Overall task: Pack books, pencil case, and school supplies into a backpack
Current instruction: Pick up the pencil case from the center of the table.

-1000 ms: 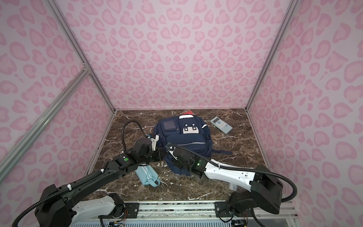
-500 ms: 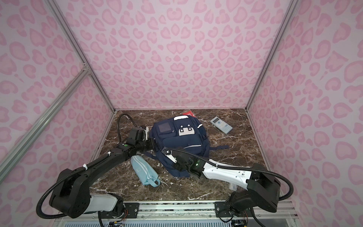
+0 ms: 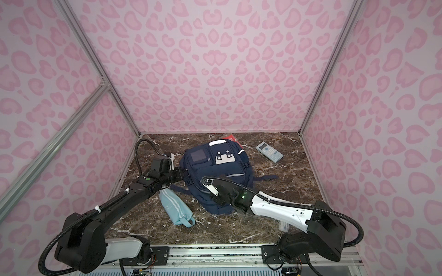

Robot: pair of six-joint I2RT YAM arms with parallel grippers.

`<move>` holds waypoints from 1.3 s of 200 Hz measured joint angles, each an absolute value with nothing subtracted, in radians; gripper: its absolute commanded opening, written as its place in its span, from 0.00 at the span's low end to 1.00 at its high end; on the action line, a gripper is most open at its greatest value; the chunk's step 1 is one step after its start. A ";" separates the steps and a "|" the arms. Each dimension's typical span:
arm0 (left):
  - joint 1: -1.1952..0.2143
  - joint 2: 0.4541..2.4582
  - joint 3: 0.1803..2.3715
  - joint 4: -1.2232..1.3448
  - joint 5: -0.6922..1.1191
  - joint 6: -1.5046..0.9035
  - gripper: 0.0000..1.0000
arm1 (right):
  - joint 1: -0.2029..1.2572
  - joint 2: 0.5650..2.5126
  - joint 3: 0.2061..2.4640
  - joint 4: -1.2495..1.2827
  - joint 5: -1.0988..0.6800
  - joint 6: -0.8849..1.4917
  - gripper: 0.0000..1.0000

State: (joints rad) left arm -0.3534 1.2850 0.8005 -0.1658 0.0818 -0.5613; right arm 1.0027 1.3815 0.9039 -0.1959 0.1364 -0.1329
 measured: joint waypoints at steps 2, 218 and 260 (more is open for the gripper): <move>-0.355 1.279 0.801 -0.168 0.083 -0.561 0.72 | 1.006 1.380 0.905 -0.198 0.141 -0.118 1.00; -0.476 0.715 0.705 -0.491 0.099 -0.547 0.98 | 1.258 1.569 0.875 0.086 0.026 0.590 0.00; -0.530 0.815 0.817 -0.466 0.098 -0.457 0.99 | 1.239 1.206 0.802 -0.107 0.163 0.568 0.00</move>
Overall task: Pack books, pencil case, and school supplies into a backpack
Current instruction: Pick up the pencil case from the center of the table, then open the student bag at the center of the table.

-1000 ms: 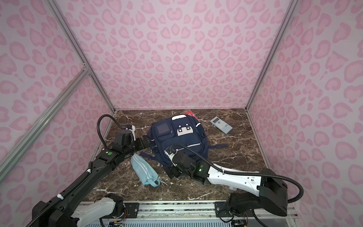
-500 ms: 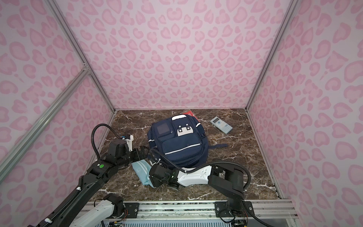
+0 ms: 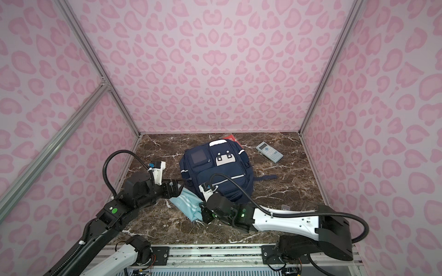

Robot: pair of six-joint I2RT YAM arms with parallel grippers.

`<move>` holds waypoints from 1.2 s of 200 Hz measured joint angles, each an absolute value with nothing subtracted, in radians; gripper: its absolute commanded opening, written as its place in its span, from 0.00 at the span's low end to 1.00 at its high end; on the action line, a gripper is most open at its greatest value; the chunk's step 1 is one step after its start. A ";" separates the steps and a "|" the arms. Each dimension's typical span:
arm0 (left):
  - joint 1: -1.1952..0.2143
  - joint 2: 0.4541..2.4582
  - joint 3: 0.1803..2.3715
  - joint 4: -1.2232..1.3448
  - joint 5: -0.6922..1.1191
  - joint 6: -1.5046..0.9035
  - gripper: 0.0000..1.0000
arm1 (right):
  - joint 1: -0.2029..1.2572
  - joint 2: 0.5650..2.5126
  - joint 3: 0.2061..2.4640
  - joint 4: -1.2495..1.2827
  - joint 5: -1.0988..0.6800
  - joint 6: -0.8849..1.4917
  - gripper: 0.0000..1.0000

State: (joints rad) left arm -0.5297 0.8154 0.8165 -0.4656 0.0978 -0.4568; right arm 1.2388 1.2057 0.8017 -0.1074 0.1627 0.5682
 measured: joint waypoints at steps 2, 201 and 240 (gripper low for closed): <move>-0.534 0.828 0.823 -0.464 0.099 -0.450 0.99 | 1.236 1.188 0.801 -0.122 0.177 0.568 0.00; -0.952 1.811 1.327 -0.498 -0.184 0.069 0.70 | 0.441 0.485 0.563 -0.615 0.052 0.582 0.00; -0.958 1.827 1.369 -0.503 -0.197 0.072 0.03 | 0.410 0.506 0.532 -0.558 -0.021 0.583 0.00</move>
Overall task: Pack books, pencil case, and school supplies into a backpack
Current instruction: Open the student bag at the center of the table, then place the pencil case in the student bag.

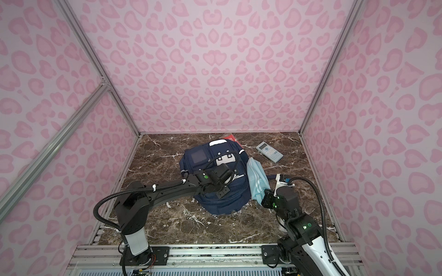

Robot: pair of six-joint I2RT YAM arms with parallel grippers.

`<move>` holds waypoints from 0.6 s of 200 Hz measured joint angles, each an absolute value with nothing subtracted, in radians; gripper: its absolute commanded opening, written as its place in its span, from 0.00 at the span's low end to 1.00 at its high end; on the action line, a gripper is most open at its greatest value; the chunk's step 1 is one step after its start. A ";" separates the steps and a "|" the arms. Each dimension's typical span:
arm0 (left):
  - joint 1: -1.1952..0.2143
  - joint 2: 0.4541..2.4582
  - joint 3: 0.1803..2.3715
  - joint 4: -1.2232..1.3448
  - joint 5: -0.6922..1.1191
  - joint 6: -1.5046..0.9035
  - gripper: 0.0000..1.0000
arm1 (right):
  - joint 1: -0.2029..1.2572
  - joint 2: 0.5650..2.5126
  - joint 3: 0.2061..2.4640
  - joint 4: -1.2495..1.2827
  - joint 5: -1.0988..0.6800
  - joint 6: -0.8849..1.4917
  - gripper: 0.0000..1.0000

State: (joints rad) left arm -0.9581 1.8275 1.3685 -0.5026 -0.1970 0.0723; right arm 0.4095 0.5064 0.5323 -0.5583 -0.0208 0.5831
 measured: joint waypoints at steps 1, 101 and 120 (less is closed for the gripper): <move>-0.958 1.827 1.369 -0.503 -0.198 0.072 0.03 | 0.410 0.509 0.531 -0.555 -0.026 0.583 0.00; -0.776 1.573 1.526 -0.608 -0.123 -0.196 0.03 | 0.588 0.631 0.506 -0.330 -0.288 0.601 0.00; -0.744 1.572 1.591 -0.647 -0.123 -0.210 0.03 | 0.717 0.715 0.490 -0.272 -0.247 0.610 0.00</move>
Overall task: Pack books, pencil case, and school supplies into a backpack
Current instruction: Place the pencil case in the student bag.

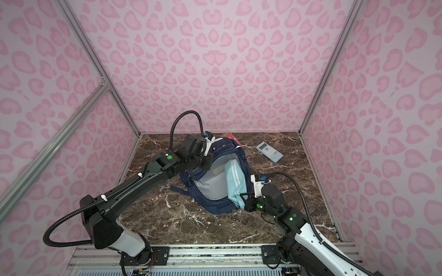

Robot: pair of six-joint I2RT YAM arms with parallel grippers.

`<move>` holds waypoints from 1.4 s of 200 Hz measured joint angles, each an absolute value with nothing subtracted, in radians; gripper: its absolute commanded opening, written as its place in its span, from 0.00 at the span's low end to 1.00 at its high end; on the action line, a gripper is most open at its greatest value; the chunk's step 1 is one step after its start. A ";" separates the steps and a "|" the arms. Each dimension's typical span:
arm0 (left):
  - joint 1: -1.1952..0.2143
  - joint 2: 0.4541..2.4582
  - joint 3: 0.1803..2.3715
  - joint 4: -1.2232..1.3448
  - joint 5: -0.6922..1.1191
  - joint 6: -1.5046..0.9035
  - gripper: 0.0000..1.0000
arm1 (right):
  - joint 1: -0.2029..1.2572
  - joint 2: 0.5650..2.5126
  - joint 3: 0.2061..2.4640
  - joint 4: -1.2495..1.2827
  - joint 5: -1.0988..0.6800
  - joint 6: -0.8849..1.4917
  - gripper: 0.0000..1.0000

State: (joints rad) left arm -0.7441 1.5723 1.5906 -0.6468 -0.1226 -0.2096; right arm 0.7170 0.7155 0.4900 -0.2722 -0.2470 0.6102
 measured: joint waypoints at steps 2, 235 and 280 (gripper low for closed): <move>-0.741 1.572 1.594 -0.648 -0.123 -0.211 0.03 | 0.730 0.725 0.490 -0.265 -0.242 0.609 0.00; -0.603 1.297 1.298 -0.580 0.003 -0.418 0.03 | 0.926 1.946 1.184 0.394 -0.094 0.806 0.98; -0.601 1.279 1.217 -0.545 0.002 -0.395 0.03 | 0.870 1.682 1.017 0.135 -0.109 0.665 0.98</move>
State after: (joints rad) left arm -0.6014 1.2785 1.2171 -0.5449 0.0025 -0.3950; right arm 0.8703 1.6821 1.0168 0.1349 -0.1085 0.6655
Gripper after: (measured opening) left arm 0.084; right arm 0.983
